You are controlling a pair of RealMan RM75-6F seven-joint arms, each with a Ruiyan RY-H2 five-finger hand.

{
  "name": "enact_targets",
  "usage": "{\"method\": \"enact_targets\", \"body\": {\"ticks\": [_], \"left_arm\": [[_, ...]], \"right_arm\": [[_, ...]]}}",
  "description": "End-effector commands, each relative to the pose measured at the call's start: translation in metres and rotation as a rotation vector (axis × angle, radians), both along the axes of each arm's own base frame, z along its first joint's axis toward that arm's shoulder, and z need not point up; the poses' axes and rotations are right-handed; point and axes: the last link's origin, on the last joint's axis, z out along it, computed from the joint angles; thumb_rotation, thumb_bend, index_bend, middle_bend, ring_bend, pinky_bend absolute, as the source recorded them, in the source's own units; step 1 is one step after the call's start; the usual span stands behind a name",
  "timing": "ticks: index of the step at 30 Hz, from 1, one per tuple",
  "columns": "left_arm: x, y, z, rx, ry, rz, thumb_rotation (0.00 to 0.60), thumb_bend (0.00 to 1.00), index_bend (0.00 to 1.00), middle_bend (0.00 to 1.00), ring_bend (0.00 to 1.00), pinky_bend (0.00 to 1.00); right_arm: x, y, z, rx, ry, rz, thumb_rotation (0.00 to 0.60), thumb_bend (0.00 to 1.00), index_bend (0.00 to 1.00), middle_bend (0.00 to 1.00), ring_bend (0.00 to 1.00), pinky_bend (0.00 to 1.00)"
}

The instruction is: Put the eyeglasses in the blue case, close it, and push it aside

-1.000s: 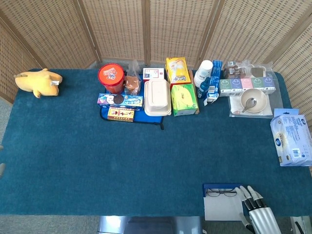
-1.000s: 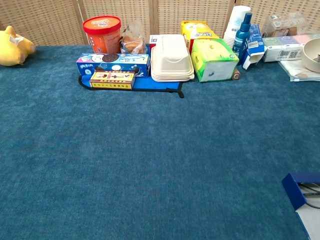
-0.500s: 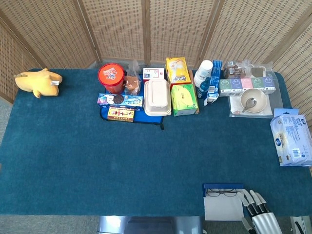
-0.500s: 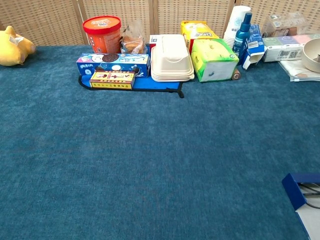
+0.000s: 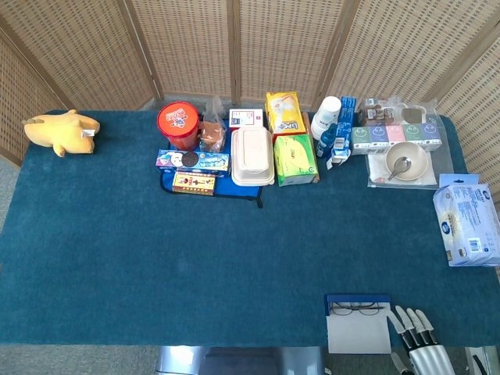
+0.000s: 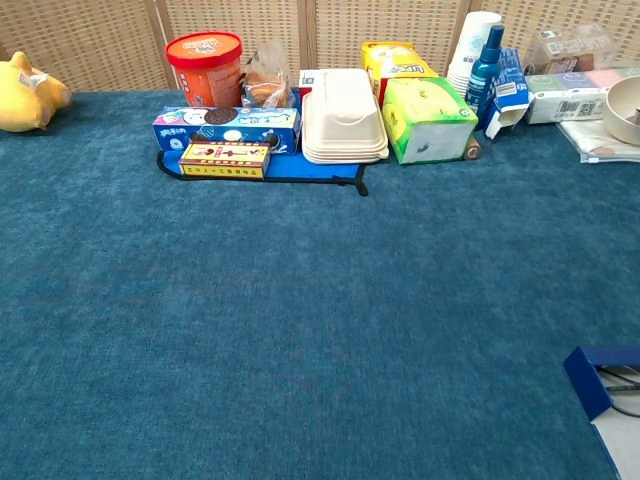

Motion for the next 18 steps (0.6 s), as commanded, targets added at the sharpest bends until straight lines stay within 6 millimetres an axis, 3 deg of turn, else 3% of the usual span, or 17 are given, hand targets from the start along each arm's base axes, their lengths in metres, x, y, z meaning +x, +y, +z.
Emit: {"method": "enact_targets", "body": {"ticks": [1, 18], "left_arm": [[0.0001, -0.0004, 0.0001, 0.001, -0.001, -0.001, 0.594, 0.34, 0.31, 0.28, 0.3, 0.24], [0.0048, -0.005, 0.0004, 0.013, 0.004, -0.01, 0.592, 0.35, 0.31, 0.28, 0.3, 0.24]], "right_arm": [[-0.0005, 0.0017, -0.0004, -0.011, -0.008, -0.009, 0.6, 0.32, 0.0, 0.01, 0.0, 0.09], [-0.0085, 0.0066, -0.0032, 0.006, -0.017, -0.062, 0.6, 0.32, 0.0, 0.0, 0.0, 0.05]]}}
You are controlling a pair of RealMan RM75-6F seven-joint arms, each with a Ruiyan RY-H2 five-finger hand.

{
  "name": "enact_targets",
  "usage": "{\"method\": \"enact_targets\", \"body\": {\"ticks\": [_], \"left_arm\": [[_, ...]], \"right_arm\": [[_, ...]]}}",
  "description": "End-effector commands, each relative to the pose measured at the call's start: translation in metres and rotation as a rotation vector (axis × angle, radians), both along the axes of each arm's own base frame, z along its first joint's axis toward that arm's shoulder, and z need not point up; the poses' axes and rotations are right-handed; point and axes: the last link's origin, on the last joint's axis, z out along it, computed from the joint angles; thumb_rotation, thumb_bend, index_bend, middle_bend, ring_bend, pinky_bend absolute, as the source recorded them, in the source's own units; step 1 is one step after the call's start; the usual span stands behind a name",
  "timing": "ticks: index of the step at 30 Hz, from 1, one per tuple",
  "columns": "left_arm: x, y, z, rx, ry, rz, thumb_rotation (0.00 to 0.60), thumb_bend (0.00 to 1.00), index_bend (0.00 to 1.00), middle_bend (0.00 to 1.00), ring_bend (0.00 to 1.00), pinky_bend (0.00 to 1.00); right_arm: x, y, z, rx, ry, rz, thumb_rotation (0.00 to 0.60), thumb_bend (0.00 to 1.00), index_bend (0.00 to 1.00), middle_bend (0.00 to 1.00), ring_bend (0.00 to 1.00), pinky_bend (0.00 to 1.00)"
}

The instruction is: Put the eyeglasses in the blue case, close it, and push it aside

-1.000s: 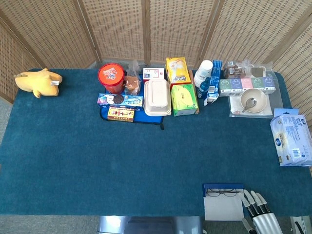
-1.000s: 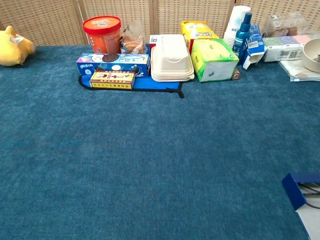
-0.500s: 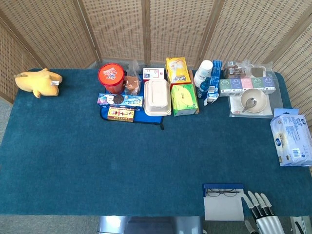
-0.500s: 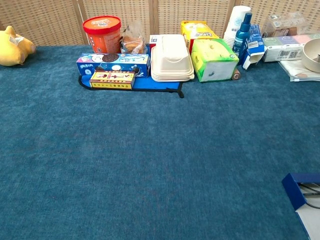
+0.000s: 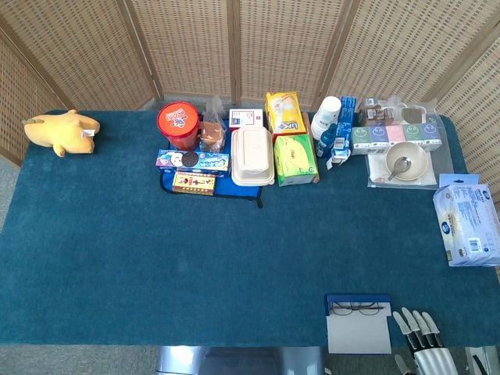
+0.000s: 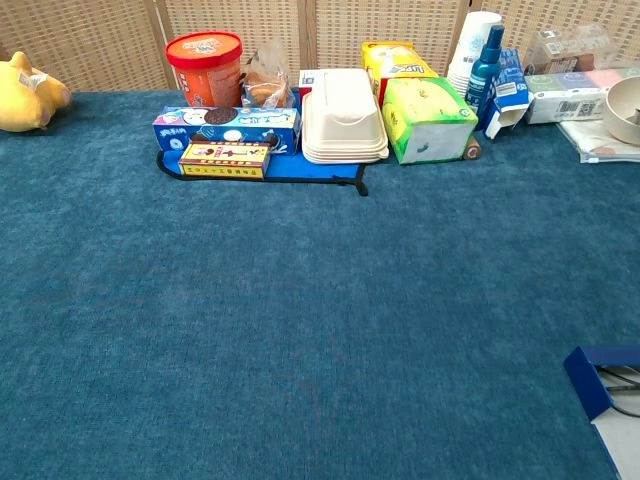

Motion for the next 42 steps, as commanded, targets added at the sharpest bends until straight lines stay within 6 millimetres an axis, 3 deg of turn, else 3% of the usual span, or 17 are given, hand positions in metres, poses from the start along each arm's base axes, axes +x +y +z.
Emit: {"method": "enact_targets", "body": {"ticks": [1, 20, 42], "left_arm": [[0.0, 0.0, 0.0, 0.001, -0.001, -0.001, 0.593, 0.34, 0.31, 0.28, 0.3, 0.24], [0.0, -0.003, 0.001, 0.007, 0.0, 0.0, 0.597, 0.35, 0.31, 0.28, 0.3, 0.24], [0.003, -0.009, 0.005, 0.027, 0.003, -0.008, 0.596, 0.34, 0.31, 0.28, 0.3, 0.23]], "right_arm": [[-0.001, 0.0, -0.001, 0.009, 0.002, -0.003, 0.6, 0.32, 0.0, 0.0, 0.0, 0.04], [-0.002, 0.001, -0.006, 0.017, -0.012, -0.029, 0.6, 0.32, 0.0, 0.0, 0.0, 0.03], [-0.005, -0.013, -0.007, -0.01, -0.059, -0.042, 0.6, 0.32, 0.0, 0.0, 0.0, 0.03]]}}
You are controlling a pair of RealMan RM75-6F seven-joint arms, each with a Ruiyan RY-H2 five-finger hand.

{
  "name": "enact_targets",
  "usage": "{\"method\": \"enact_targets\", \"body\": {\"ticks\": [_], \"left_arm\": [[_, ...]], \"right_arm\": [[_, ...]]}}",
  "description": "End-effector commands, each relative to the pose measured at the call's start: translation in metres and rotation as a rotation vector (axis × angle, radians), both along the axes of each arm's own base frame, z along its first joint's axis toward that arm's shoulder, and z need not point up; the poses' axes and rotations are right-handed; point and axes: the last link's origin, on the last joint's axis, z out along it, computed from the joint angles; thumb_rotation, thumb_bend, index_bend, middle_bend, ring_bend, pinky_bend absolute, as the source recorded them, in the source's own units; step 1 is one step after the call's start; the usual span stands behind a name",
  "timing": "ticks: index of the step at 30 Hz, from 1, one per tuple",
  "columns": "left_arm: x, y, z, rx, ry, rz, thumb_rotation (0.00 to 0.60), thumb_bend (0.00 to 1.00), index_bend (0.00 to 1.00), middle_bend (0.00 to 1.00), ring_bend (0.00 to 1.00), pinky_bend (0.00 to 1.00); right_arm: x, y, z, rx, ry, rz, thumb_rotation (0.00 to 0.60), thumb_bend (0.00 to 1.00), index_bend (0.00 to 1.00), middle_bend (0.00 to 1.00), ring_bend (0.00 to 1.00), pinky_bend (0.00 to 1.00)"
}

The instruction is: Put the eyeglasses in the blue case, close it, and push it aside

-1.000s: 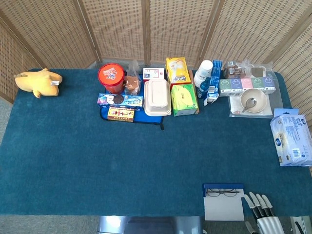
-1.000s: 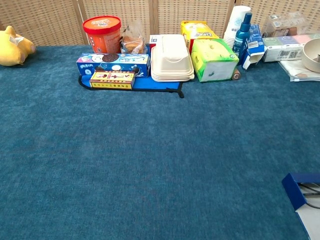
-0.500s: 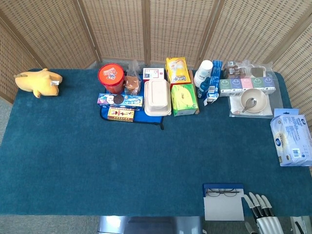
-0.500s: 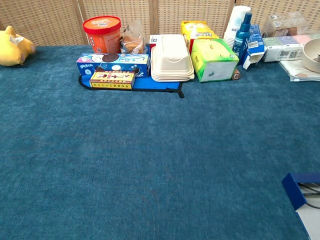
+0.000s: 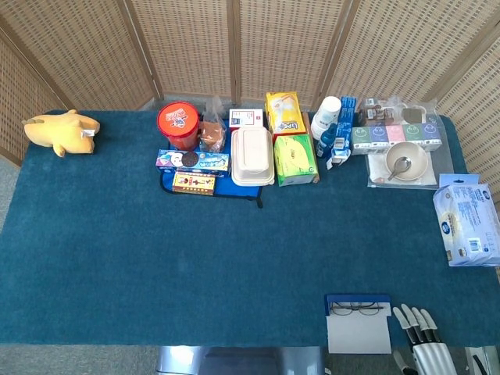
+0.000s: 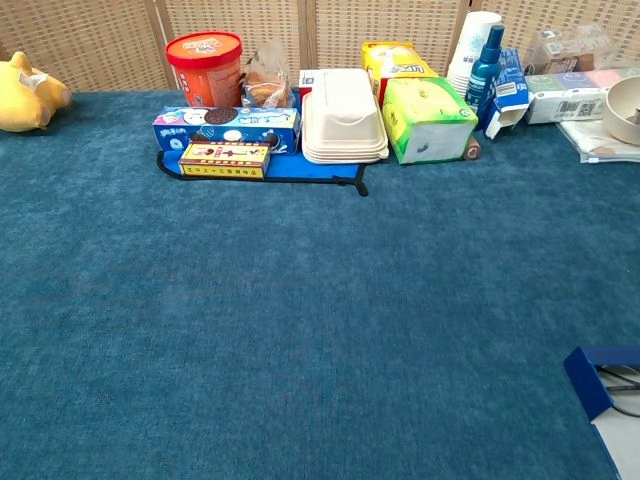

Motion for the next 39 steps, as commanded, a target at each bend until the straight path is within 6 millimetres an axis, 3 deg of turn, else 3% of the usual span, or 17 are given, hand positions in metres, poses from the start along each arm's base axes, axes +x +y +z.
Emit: {"method": "enact_targets", "body": {"ticks": [1, 10, 22, 39], "left_arm": [[0.0, 0.0, 0.0, 0.002, 0.001, 0.0, 0.596, 0.34, 0.31, 0.28, 0.3, 0.23], [-0.003, 0.001, -0.002, -0.004, 0.003, 0.002, 0.595, 0.35, 0.31, 0.28, 0.3, 0.23], [-0.004, 0.005, -0.003, -0.01, 0.007, 0.001, 0.594, 0.34, 0.31, 0.28, 0.3, 0.23], [-0.006, 0.002, -0.002, -0.009, 0.01, 0.006, 0.592, 0.35, 0.31, 0.28, 0.3, 0.23]], "right_arm": [[0.002, -0.003, 0.002, -0.02, -0.018, 0.017, 0.6, 0.32, 0.0, 0.0, 0.0, 0.03], [0.011, -0.001, 0.003, -0.044, -0.057, 0.058, 0.6, 0.32, 0.0, 0.0, 0.0, 0.03], [0.008, 0.011, 0.001, 0.002, -0.033, 0.024, 0.6, 0.32, 0.0, 0.0, 0.0, 0.03], [0.01, 0.006, -0.01, 0.037, -0.068, 0.025, 0.6, 0.32, 0.0, 0.0, 0.0, 0.03]]}}
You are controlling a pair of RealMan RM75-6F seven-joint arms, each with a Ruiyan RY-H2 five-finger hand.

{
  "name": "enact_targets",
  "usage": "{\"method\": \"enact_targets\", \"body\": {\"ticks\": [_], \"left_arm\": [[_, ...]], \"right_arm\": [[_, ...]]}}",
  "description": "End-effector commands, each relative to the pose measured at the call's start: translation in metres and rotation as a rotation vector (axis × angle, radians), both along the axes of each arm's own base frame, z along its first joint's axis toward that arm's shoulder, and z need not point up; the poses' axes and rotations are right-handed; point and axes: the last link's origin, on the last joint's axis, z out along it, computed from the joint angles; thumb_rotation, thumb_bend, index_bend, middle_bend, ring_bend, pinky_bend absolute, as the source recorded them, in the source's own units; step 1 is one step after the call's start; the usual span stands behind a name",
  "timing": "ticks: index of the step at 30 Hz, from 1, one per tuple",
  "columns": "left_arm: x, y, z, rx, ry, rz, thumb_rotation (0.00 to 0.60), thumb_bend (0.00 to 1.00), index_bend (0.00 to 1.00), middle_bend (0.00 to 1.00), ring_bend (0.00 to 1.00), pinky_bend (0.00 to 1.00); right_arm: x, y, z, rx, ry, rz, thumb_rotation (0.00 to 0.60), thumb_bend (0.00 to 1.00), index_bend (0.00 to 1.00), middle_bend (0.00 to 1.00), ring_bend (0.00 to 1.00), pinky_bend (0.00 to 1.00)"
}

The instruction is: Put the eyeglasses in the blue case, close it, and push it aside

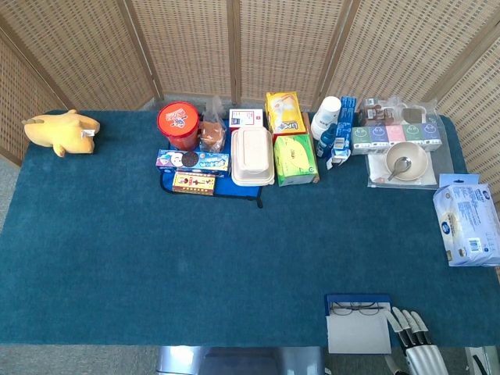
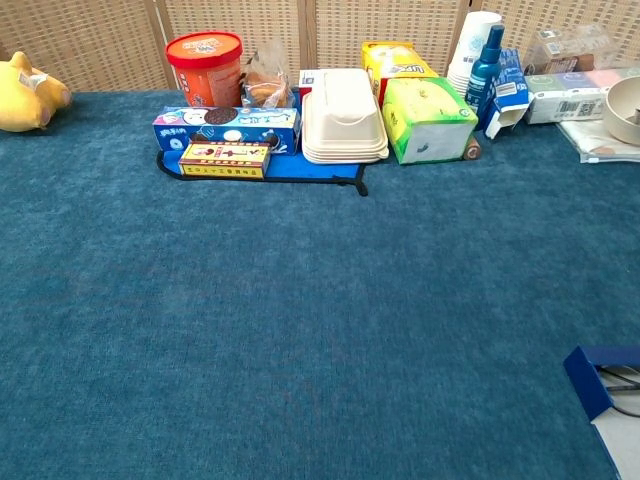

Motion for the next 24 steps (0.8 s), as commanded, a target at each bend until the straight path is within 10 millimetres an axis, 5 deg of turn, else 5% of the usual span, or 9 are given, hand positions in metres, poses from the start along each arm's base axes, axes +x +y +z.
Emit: {"method": "enact_targets", "body": {"ticks": [1, 24], "left_arm": [[-0.0001, -0.0001, 0.0002, 0.001, 0.0, 0.0, 0.593, 0.35, 0.31, 0.28, 0.3, 0.23], [-0.0038, 0.0001, 0.0006, 0.001, 0.002, 0.005, 0.595, 0.34, 0.31, 0.28, 0.3, 0.23]], "right_arm": [[0.0016, -0.0008, -0.001, 0.0, -0.003, 0.009, 0.6, 0.32, 0.0, 0.0, 0.0, 0.03], [0.0052, -0.0089, 0.0051, -0.003, -0.002, 0.074, 0.6, 0.33, 0.0, 0.0, 0.0, 0.03]]}}
